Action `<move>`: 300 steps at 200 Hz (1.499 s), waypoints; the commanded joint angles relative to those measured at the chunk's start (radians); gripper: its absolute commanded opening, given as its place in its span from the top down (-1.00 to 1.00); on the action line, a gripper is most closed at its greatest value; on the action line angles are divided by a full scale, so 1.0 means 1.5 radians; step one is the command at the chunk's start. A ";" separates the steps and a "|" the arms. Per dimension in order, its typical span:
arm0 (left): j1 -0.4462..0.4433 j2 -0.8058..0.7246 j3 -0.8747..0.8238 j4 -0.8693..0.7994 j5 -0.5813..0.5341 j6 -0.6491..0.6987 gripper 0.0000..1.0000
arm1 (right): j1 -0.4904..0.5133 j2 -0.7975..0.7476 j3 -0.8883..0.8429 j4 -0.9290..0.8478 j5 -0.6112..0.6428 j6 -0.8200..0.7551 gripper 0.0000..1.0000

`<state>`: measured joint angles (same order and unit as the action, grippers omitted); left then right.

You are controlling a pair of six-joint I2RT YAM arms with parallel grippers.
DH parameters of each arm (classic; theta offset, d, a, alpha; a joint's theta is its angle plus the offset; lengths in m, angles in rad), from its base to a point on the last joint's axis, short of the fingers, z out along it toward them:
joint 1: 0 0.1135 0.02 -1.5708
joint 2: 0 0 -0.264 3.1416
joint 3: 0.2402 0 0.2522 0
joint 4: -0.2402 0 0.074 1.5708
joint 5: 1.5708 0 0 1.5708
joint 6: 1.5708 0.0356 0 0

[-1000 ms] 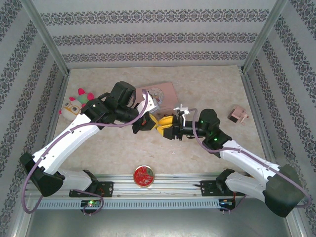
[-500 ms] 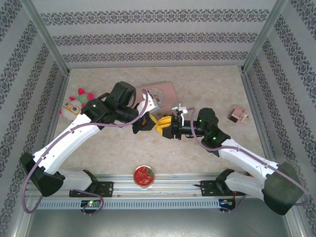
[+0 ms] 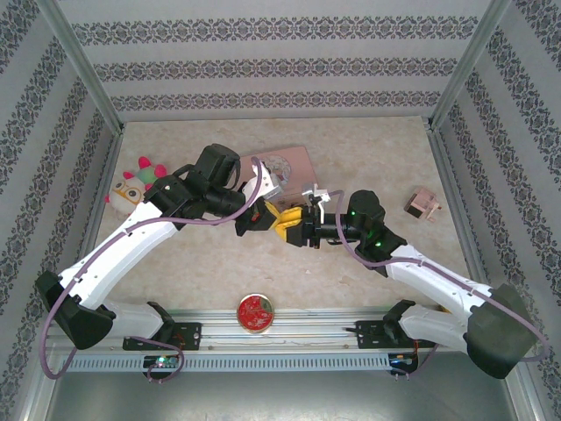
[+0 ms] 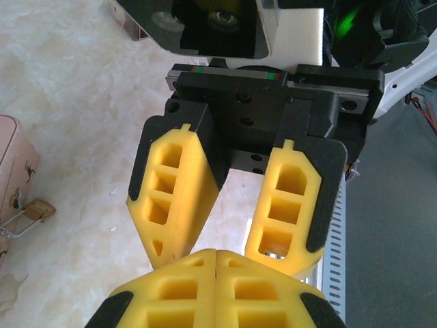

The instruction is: Unlock the padlock with the key

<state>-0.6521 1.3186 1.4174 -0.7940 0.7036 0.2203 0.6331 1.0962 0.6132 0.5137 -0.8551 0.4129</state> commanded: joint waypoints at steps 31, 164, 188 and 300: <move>0.014 -0.007 -0.010 0.025 0.013 -0.012 1.00 | 0.006 0.002 0.017 0.018 -0.016 -0.014 0.37; 0.036 -0.005 -0.019 0.051 0.024 -0.027 1.00 | -0.004 -0.012 0.006 0.020 -0.026 -0.004 0.88; 0.040 -0.007 -0.024 0.067 0.020 -0.042 1.00 | -0.005 -0.016 0.003 0.023 -0.022 -0.001 1.00; 0.047 -0.107 -0.182 0.384 -0.383 -0.307 -0.99 | -0.143 -0.104 -0.023 -0.260 0.168 0.114 1.00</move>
<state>-0.5934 1.1805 1.1980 -0.4126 0.3241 -0.0944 0.4656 0.9836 0.5968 0.2844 -0.6819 0.5247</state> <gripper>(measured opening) 0.992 0.051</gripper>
